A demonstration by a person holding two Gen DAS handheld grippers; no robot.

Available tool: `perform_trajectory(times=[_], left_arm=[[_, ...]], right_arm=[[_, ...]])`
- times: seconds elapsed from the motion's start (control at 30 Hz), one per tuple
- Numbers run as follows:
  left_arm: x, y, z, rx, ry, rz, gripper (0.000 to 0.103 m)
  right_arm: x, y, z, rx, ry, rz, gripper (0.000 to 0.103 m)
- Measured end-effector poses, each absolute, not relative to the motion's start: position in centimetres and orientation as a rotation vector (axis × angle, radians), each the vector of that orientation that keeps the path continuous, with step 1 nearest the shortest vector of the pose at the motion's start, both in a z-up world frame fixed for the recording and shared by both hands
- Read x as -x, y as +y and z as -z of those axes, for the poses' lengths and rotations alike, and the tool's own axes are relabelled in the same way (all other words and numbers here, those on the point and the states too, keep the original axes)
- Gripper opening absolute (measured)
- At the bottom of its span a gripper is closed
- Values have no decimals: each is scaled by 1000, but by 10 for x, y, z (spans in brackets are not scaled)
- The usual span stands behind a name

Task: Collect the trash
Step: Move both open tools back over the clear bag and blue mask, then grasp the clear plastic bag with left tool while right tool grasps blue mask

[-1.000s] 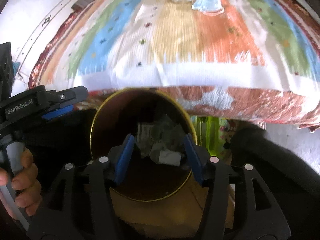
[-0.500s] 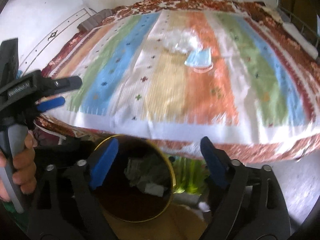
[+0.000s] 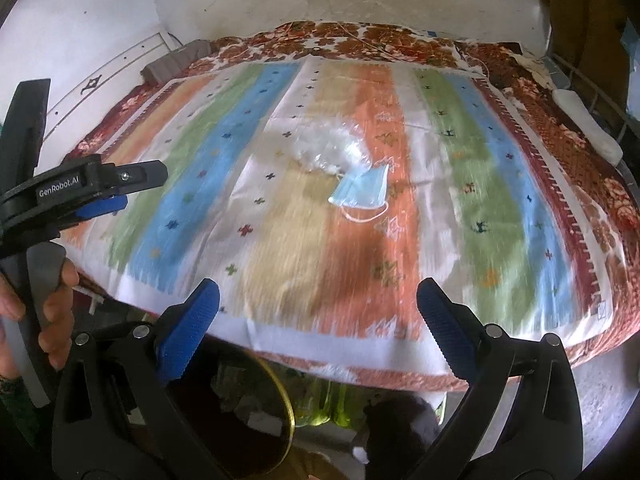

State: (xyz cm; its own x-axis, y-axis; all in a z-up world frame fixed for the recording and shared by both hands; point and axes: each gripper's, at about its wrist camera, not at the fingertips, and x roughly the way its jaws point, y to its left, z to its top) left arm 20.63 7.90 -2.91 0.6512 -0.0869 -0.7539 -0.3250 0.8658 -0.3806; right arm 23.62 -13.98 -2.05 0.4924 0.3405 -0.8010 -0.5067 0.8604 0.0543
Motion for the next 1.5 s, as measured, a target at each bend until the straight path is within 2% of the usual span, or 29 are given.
perform_trajectory(times=[0.6, 0.87, 1.13, 1.2, 1.3, 1.5], left_arm=[[-289, 81, 49, 405, 881, -34, 97], [-313, 90, 56, 459, 876, -52, 97], [-343, 99, 80, 463, 909, -53, 96], [-351, 100, 85, 453, 914, -40, 96], [-362, 102, 92, 451, 921, -29, 95], [-384, 106, 106, 453, 938, -29, 88]], right_arm=[[-326, -139, 54, 105, 993, -511, 93], [-365, -141, 71, 74, 1029, -502, 92], [-394, -129, 97, 89, 1061, -522, 86], [-401, -126, 105, 97, 1073, -525, 80], [-412, -126, 115, 90, 1087, -521, 78], [-435, -126, 136, 81, 1117, -504, 72]])
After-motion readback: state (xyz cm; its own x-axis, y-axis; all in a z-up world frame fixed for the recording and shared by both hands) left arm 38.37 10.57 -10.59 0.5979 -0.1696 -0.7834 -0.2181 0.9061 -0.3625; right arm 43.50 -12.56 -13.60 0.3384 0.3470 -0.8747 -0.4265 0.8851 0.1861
